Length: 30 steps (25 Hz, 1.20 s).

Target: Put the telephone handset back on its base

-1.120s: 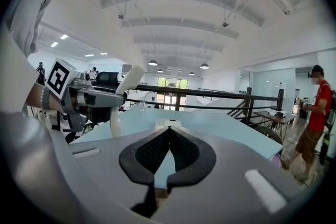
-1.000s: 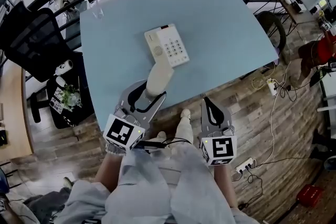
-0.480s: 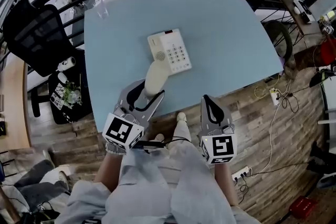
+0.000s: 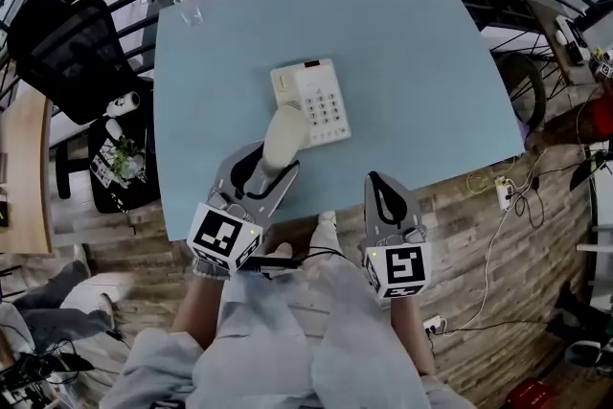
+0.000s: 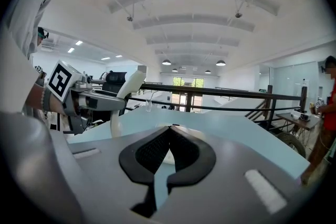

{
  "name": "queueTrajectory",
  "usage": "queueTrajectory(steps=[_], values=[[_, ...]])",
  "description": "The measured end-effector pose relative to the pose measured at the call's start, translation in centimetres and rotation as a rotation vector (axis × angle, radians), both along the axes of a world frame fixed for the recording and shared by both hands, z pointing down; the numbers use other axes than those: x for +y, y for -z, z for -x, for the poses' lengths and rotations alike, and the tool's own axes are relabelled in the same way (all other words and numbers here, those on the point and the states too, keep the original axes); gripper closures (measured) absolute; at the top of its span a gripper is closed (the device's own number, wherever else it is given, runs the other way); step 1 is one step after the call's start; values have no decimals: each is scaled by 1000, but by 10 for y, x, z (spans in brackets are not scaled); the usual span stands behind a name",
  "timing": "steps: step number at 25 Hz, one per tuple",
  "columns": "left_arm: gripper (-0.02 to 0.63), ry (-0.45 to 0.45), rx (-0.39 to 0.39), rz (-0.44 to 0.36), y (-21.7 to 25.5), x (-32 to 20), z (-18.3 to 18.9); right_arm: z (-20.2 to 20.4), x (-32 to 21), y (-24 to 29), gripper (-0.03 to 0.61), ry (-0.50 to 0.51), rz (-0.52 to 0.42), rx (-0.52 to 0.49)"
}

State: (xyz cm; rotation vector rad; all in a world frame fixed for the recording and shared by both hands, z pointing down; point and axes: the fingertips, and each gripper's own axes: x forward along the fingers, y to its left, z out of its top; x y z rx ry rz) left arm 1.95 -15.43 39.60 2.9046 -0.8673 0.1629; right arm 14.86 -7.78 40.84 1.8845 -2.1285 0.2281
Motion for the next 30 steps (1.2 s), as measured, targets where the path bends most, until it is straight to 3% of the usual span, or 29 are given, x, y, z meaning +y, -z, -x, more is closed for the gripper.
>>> queueTrajectory(steps=[19,30], values=[[396,203,-65,105,-39,-60,-38,-36,-67,-16,580,176,44,-21],[396,323,-96,238,-76,-85,-50,-54,-86,-27,580,230,66,-33]])
